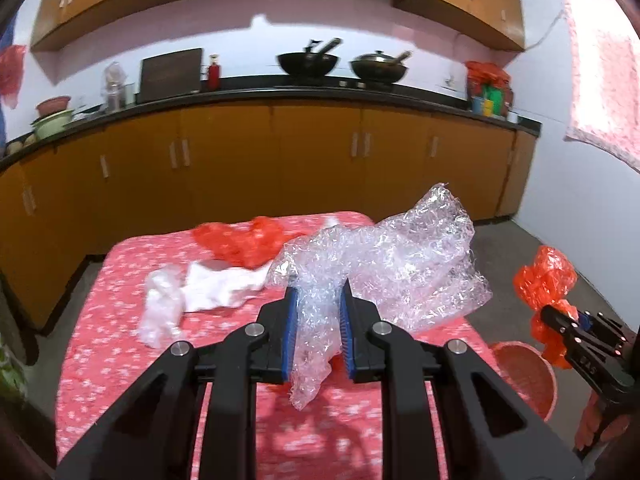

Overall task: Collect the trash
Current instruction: 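Carry the red bag and bubble wrap over the orange basket and open both tools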

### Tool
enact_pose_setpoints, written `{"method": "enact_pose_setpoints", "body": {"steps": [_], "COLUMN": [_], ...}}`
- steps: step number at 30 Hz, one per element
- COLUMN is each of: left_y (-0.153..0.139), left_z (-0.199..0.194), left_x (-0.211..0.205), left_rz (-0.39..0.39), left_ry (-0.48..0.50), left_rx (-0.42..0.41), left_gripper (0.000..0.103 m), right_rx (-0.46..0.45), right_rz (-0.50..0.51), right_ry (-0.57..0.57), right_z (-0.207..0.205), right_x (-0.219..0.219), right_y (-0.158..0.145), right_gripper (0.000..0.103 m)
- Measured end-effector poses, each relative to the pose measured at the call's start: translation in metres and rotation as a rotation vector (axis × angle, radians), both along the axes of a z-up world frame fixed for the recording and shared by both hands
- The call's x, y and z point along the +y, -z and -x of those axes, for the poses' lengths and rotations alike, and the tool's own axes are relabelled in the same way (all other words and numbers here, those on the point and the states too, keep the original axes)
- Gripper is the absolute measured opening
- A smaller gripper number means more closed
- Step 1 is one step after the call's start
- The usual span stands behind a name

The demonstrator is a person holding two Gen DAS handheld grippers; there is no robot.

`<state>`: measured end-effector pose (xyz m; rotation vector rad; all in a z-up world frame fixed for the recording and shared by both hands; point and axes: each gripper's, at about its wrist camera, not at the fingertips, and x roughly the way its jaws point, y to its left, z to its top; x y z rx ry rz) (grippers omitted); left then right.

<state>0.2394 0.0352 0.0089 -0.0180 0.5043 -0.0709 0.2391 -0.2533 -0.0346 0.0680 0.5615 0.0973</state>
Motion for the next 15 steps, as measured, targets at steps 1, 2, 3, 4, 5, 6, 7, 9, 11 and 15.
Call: {"method": "enact_pose_setpoints", "body": {"steps": [1,2,3,4,5,6,7,9,11,15], "left_y": [0.001,0.003,0.005,0.007,0.009,0.011,0.013,0.017,0.021,0.031], "left_z": [-0.001,-0.002,-0.004,-0.005,-0.006,-0.008,-0.010,-0.012,-0.013,-0.014], "left_x": [-0.006,-0.015,-0.022,-0.029,-0.039,-0.047,-0.056,-0.070,-0.084,-0.114], "left_rz": [0.001,0.003,0.005,0.008,0.010,0.010,0.009,0.013,0.018,0.025], "left_ry": [0.009,0.022,0.032,0.043,0.054,0.063,0.075,0.093,0.112,0.158], "left_rx": [0.001,0.003,0.007,0.010,0.016,0.020,0.025,0.031,0.043,0.065], "left_gripper": [0.019,0.019,0.019,0.019,0.019,0.019,0.019,0.019,0.019,0.019], "right_rx": [-0.003,-0.003,-0.003,-0.002,0.000,0.002,0.003,0.005,0.005,0.020], "right_rz": [0.009,0.014,0.017,0.021,0.024,0.027,0.031,0.035,0.039,0.047], "right_ry": [0.021,0.036,0.051,0.065,0.077,0.091,0.105,0.130,0.157,0.217], "right_z": [0.001,0.002,0.003,0.004,0.005,0.006,0.007,0.009,0.012,0.016], "right_x": [-0.008,-0.016,-0.022,-0.029,-0.035,-0.041,-0.048,-0.060,-0.072,-0.102], "right_y": [0.001,0.002,0.003,0.004,0.005,0.006,0.007,0.009,0.011,0.020], "right_gripper": [0.026,0.026,0.026,0.026,0.026,0.026,0.026,0.026,0.026,0.026]}}
